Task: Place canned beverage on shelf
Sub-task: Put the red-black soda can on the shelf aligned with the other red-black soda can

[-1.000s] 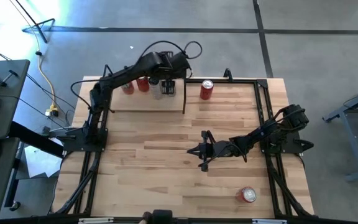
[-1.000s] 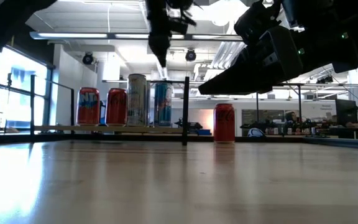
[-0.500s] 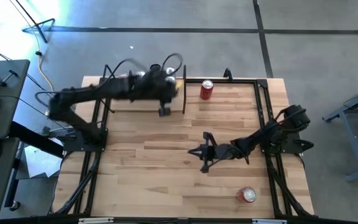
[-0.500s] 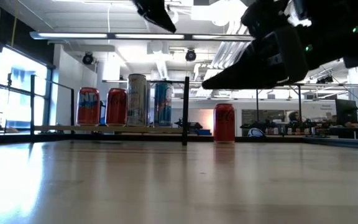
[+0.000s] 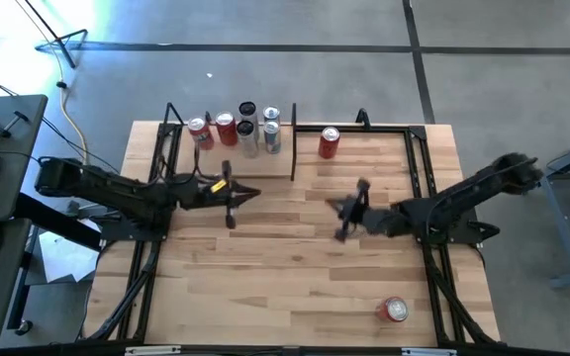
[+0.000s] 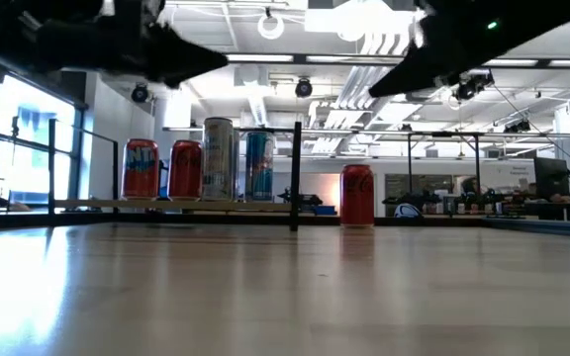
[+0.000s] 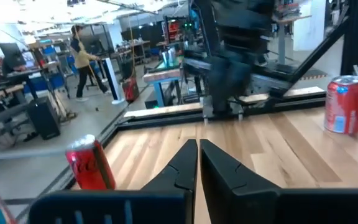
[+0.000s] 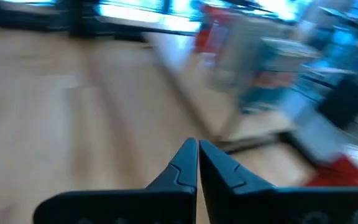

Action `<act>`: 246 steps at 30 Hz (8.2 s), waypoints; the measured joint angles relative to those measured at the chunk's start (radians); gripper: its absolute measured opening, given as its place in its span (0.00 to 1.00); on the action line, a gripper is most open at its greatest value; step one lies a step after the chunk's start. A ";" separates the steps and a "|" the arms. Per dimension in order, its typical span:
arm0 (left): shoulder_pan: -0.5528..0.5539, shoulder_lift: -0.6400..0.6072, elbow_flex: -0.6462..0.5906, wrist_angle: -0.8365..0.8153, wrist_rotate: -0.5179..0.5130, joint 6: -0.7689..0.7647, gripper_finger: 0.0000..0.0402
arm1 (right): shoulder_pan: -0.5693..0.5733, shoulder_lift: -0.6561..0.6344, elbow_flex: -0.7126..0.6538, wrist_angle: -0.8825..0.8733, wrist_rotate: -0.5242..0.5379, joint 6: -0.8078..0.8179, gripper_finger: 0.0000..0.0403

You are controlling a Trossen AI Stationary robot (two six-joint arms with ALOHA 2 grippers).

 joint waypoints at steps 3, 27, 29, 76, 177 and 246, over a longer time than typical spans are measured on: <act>-0.004 -0.031 -0.061 0.018 -0.001 -0.035 0.00 | -0.133 -0.050 0.000 -0.048 -0.039 -0.021 0.06; -0.003 -0.056 -0.089 0.014 -0.035 -0.054 0.00 | -0.840 0.176 0.001 0.232 -0.528 0.024 0.75; -0.003 -0.056 -0.089 0.014 -0.035 -0.054 0.00 | -0.851 0.204 0.012 0.237 -0.527 0.017 0.75; -0.003 -0.056 -0.088 -0.002 -0.034 -0.062 0.00 | -0.931 0.197 0.109 0.020 -0.639 -0.109 0.71; -0.003 -0.056 -0.088 -0.002 -0.026 -0.061 0.00 | -0.999 0.242 0.237 -0.168 -0.802 -0.156 0.71; -0.003 -0.056 -0.087 -0.002 -0.026 -0.059 0.00 | -0.667 -0.008 -0.220 0.371 -0.341 0.115 0.67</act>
